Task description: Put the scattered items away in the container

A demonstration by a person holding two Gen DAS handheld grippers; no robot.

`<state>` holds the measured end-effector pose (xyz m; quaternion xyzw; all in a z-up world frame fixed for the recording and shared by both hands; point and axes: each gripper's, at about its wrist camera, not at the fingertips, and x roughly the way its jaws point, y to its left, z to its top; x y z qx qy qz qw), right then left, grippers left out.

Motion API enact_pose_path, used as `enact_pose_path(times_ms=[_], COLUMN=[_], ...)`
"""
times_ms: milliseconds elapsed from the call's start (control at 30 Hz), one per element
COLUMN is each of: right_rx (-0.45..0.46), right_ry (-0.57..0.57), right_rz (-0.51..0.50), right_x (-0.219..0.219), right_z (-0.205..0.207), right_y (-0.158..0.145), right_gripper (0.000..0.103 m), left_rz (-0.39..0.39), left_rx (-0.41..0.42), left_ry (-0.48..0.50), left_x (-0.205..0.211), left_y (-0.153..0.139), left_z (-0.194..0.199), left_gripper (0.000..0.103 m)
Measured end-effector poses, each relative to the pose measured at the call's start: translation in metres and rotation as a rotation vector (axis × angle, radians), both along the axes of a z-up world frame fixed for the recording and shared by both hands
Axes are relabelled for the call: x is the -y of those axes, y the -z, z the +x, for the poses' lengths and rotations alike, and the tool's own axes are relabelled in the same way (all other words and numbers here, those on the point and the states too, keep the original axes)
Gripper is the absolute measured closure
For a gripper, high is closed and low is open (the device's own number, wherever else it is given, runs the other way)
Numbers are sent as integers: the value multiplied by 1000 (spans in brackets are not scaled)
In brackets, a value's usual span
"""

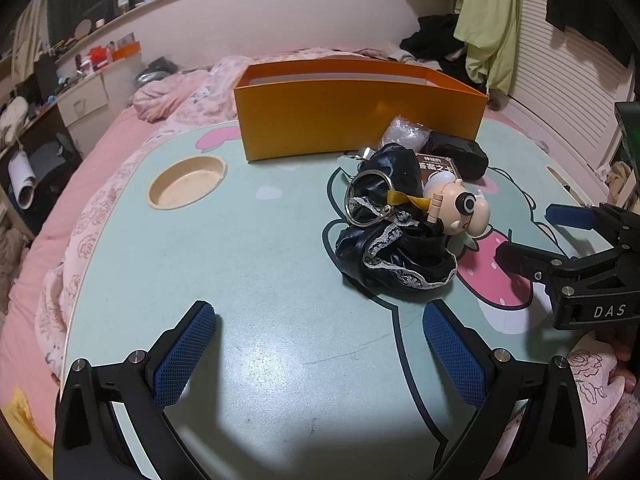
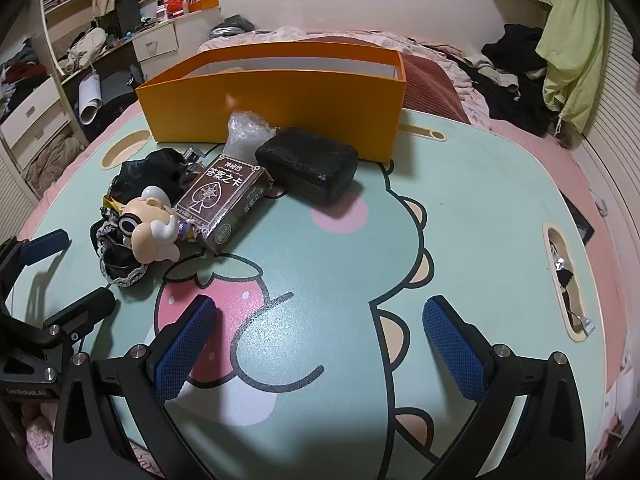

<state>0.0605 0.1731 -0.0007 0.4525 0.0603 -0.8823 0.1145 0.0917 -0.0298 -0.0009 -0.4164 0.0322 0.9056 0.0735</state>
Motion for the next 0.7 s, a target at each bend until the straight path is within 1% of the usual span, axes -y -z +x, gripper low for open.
enact_pose_path(times_ms=[700], right_rx=[1], right_ry=[-4], right_rz=[-1], right_x=[-1], right_z=[0], right_y=[0], right_gripper=[0], left_rz=[0], left_rx=[-4], left_ry=[26], left_x=[-4], left_y=[-1], left_z=[5], left_gripper=[0])
